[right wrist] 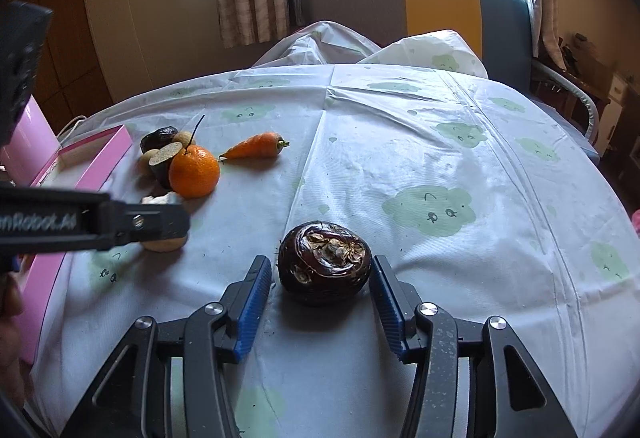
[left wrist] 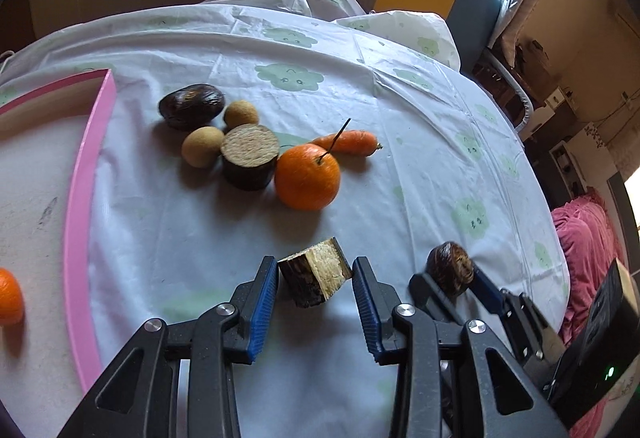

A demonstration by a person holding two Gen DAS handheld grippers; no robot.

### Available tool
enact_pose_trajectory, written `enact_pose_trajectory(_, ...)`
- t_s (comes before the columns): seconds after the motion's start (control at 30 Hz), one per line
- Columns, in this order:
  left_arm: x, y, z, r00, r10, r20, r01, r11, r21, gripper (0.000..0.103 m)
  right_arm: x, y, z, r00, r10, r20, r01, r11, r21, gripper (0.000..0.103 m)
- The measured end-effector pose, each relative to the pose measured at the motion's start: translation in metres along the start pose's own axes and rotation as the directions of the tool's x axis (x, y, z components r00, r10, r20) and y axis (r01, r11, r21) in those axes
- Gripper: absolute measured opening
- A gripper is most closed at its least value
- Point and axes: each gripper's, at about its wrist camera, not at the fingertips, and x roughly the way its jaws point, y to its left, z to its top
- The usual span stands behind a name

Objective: Organize fruits
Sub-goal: 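Grasp the cut brown root chunk with the left gripper while the right holds the dark fruit, then carry both into the tray and open the left and right grippers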

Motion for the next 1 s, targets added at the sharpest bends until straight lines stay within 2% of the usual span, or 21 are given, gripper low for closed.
enact_pose_trajectory(0.67, -0.048, 0.025, -0.027, 0.993, 0.058, 0.099, -0.062, 0.998, 0.033, 0.039, 0.000, 0.006, -0.001, 0.999, -0.040, -0.002, 0.040, 0.999, -0.028, 0.052)
enact_pose_trajectory(0.9, -0.067, 0.045, -0.029, 0.988, 0.074, 0.135, -0.075, 0.997, 0.003, 0.039, 0.001, 0.009, 0.003, 0.998, -0.057, -0.026, 0.056, 0.998, -0.040, 0.051)
enact_pose_trajectory(1.0, -0.073, 0.057, -0.030, 0.986, 0.081, 0.146, -0.079, 0.997, -0.023, 0.039, 0.000, 0.010, 0.008, 0.997, -0.056, -0.048, 0.054, 0.998, -0.025, 0.045)
